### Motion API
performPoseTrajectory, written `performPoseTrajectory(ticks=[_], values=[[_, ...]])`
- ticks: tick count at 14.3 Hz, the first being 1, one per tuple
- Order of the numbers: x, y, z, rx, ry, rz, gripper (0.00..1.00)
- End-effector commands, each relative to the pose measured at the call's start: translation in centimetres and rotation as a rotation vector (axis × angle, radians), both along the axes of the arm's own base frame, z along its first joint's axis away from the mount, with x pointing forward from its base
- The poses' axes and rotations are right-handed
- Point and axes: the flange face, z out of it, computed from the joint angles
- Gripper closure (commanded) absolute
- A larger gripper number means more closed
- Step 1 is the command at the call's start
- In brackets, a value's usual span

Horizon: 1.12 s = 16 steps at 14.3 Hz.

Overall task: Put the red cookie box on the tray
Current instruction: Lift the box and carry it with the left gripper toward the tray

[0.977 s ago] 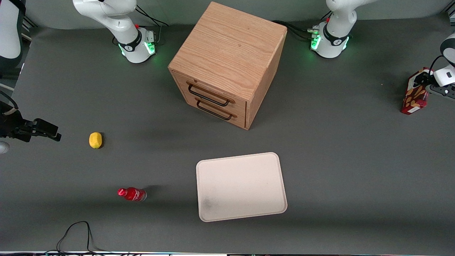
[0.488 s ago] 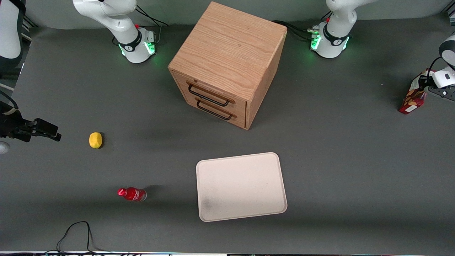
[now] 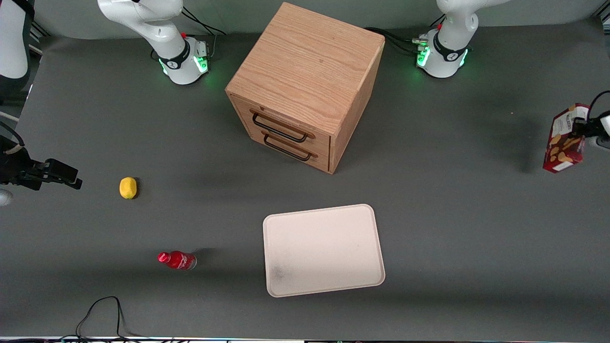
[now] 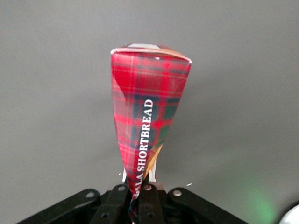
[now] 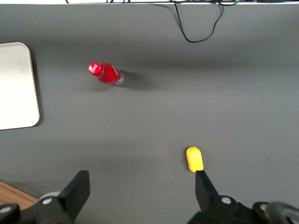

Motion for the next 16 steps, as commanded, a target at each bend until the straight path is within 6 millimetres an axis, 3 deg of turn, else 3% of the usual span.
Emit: performPoseTrajectory(ticks=[1, 4, 7, 9, 12, 14, 16], values=[[5.7, -6.0, 7.9, 0.023, -0.008, 0.066, 1.0], [10.2, -17.4, 14.2, 0.028, -0.039, 0.172, 1.0], [13.6, -28.2, 16.9, 0.009, -0.047, 0.293, 1.0], [15.8, -35.1, 17.4, -0.019, -0.067, 0.353, 1.0], [19.7, -44.5, 15.3, -0.081, -0.07, 0.523, 1.0], [21.1, -49.4, 11.4, -0.104, -0.096, 0.531, 1.0], [22.4, -53.0, 6.2, -0.116, -0.132, 0.527, 1.0]])
